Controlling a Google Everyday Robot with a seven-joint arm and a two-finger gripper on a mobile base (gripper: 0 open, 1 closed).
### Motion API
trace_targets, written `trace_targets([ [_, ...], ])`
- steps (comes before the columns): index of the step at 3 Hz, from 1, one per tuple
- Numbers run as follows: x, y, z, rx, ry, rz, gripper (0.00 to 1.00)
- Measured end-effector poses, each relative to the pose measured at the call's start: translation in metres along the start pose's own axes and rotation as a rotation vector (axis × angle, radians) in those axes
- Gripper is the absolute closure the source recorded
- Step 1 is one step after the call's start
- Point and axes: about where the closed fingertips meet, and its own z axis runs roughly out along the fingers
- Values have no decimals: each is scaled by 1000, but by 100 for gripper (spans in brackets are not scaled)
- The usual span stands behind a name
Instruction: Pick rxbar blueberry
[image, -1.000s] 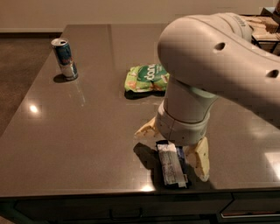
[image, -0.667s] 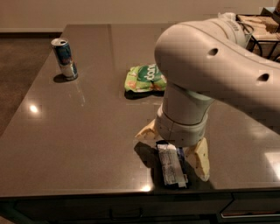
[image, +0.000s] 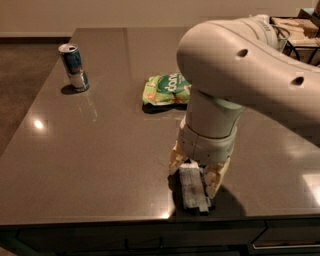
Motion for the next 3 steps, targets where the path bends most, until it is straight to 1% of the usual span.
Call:
trace_targets([
  [1, 0, -2, -7, 1, -16, 8, 59],
  [2, 0, -8, -19, 21, -49, 40, 83],
  [3, -1, -16, -35, 60, -92, 87, 100],
])
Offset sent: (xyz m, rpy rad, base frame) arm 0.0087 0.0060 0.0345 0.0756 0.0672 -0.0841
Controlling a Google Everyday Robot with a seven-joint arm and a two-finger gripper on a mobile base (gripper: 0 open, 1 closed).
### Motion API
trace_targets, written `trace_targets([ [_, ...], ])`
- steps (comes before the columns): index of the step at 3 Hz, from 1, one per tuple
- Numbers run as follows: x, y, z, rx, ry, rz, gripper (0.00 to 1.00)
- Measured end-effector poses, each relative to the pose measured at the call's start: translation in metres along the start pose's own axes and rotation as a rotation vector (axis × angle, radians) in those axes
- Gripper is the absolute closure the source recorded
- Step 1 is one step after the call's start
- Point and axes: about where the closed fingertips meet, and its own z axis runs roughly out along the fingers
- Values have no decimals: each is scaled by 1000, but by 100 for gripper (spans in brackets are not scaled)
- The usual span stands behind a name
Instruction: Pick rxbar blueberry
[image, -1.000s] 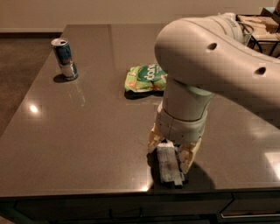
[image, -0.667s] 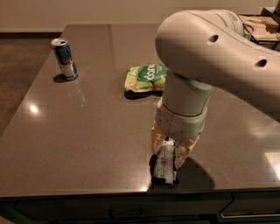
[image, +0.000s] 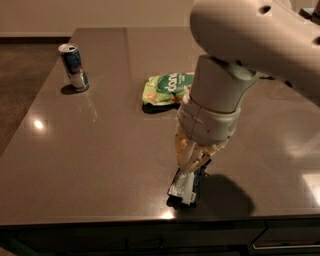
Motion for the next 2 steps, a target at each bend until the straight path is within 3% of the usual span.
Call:
trace_targets([
  [2, -12, -22, -44, 117, -64, 134, 100],
])
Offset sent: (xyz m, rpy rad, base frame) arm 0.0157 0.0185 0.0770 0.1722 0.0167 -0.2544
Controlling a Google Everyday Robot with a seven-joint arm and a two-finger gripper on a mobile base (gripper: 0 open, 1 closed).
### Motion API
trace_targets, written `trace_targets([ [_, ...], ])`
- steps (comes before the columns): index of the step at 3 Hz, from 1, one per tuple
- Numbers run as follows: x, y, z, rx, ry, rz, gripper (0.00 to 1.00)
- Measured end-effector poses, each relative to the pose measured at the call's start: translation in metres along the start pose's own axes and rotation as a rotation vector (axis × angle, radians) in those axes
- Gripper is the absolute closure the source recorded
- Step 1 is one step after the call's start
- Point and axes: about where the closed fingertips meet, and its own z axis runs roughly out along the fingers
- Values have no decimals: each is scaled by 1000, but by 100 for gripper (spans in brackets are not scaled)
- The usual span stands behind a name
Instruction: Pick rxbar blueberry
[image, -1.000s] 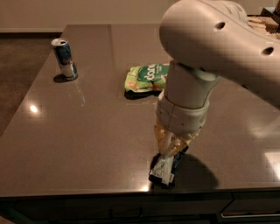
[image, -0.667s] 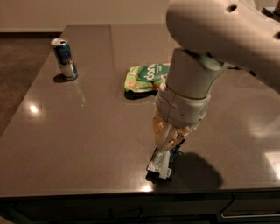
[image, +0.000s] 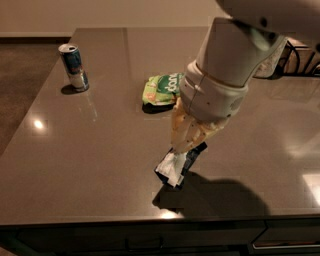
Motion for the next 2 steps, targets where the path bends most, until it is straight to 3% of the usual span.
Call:
trace_targets([
  [1, -7, -11, -22, 88, -21, 78, 100],
  [2, -7, -11, -22, 88, -21, 78, 100],
])
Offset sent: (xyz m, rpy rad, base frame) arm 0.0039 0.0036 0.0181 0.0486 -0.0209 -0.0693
